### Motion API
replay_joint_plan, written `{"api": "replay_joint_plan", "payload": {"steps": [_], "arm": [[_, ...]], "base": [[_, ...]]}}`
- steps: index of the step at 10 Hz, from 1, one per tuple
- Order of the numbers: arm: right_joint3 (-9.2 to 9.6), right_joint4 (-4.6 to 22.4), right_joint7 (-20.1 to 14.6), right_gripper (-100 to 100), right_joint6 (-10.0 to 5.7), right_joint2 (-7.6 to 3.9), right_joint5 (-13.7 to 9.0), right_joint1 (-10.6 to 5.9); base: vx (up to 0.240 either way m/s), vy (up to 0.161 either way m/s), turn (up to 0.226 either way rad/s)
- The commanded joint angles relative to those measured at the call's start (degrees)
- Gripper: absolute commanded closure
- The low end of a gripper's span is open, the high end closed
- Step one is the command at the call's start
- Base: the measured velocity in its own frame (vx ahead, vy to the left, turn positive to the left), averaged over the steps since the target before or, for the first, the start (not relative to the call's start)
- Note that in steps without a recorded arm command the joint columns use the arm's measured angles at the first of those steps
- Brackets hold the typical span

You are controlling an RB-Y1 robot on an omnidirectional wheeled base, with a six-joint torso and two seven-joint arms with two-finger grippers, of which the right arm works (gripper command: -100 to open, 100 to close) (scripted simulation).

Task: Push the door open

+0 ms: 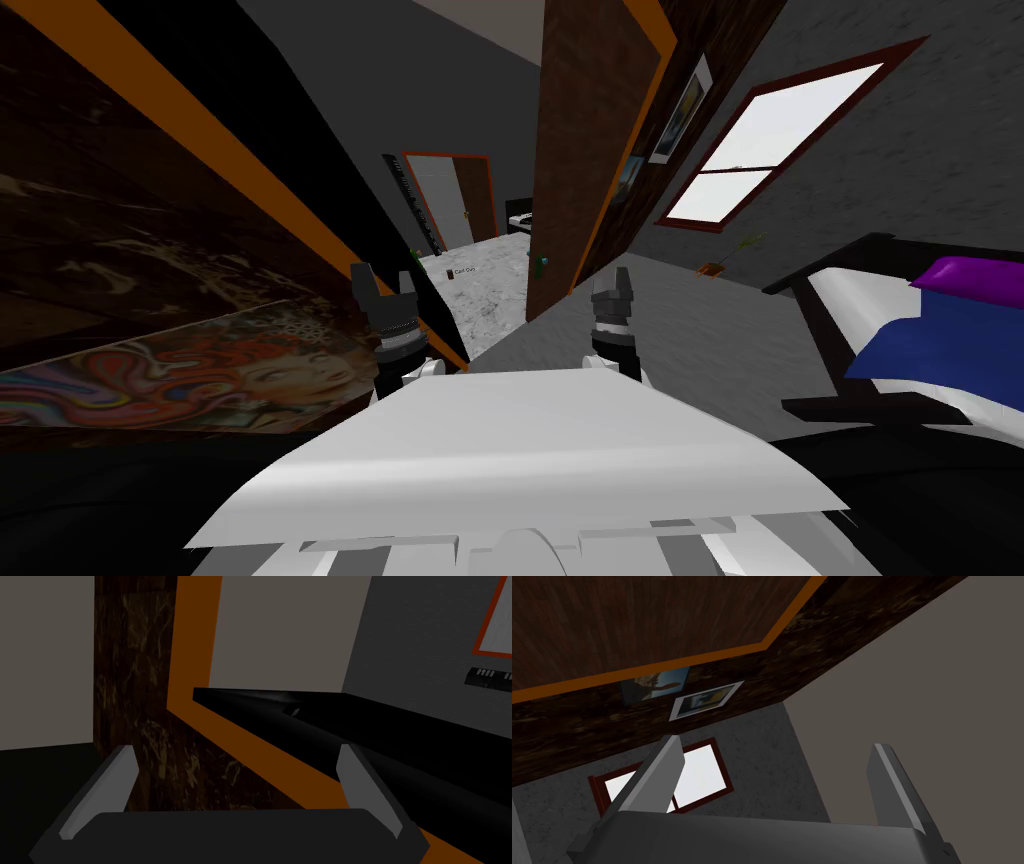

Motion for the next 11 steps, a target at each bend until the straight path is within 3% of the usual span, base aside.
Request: {"api": "replay_joint_plan", "payload": {"steps": [1, 6, 11], "arm": [[0.55, 1.64, -0.14, -100, 0.48, -0.9, 0.07, -0.9], [2.33, 6.96, -0.6, -100, 2.04, -3.1, 0.32, -3.82], [3.89, 11.65, -1.0, -100, 3.41, -4.48, 0.53, -6.4]], "base": [[-0.04, -0.062, 0.115], [0.093, -0.119, 0.076], [0.065, -0.11, 0.072]]}}
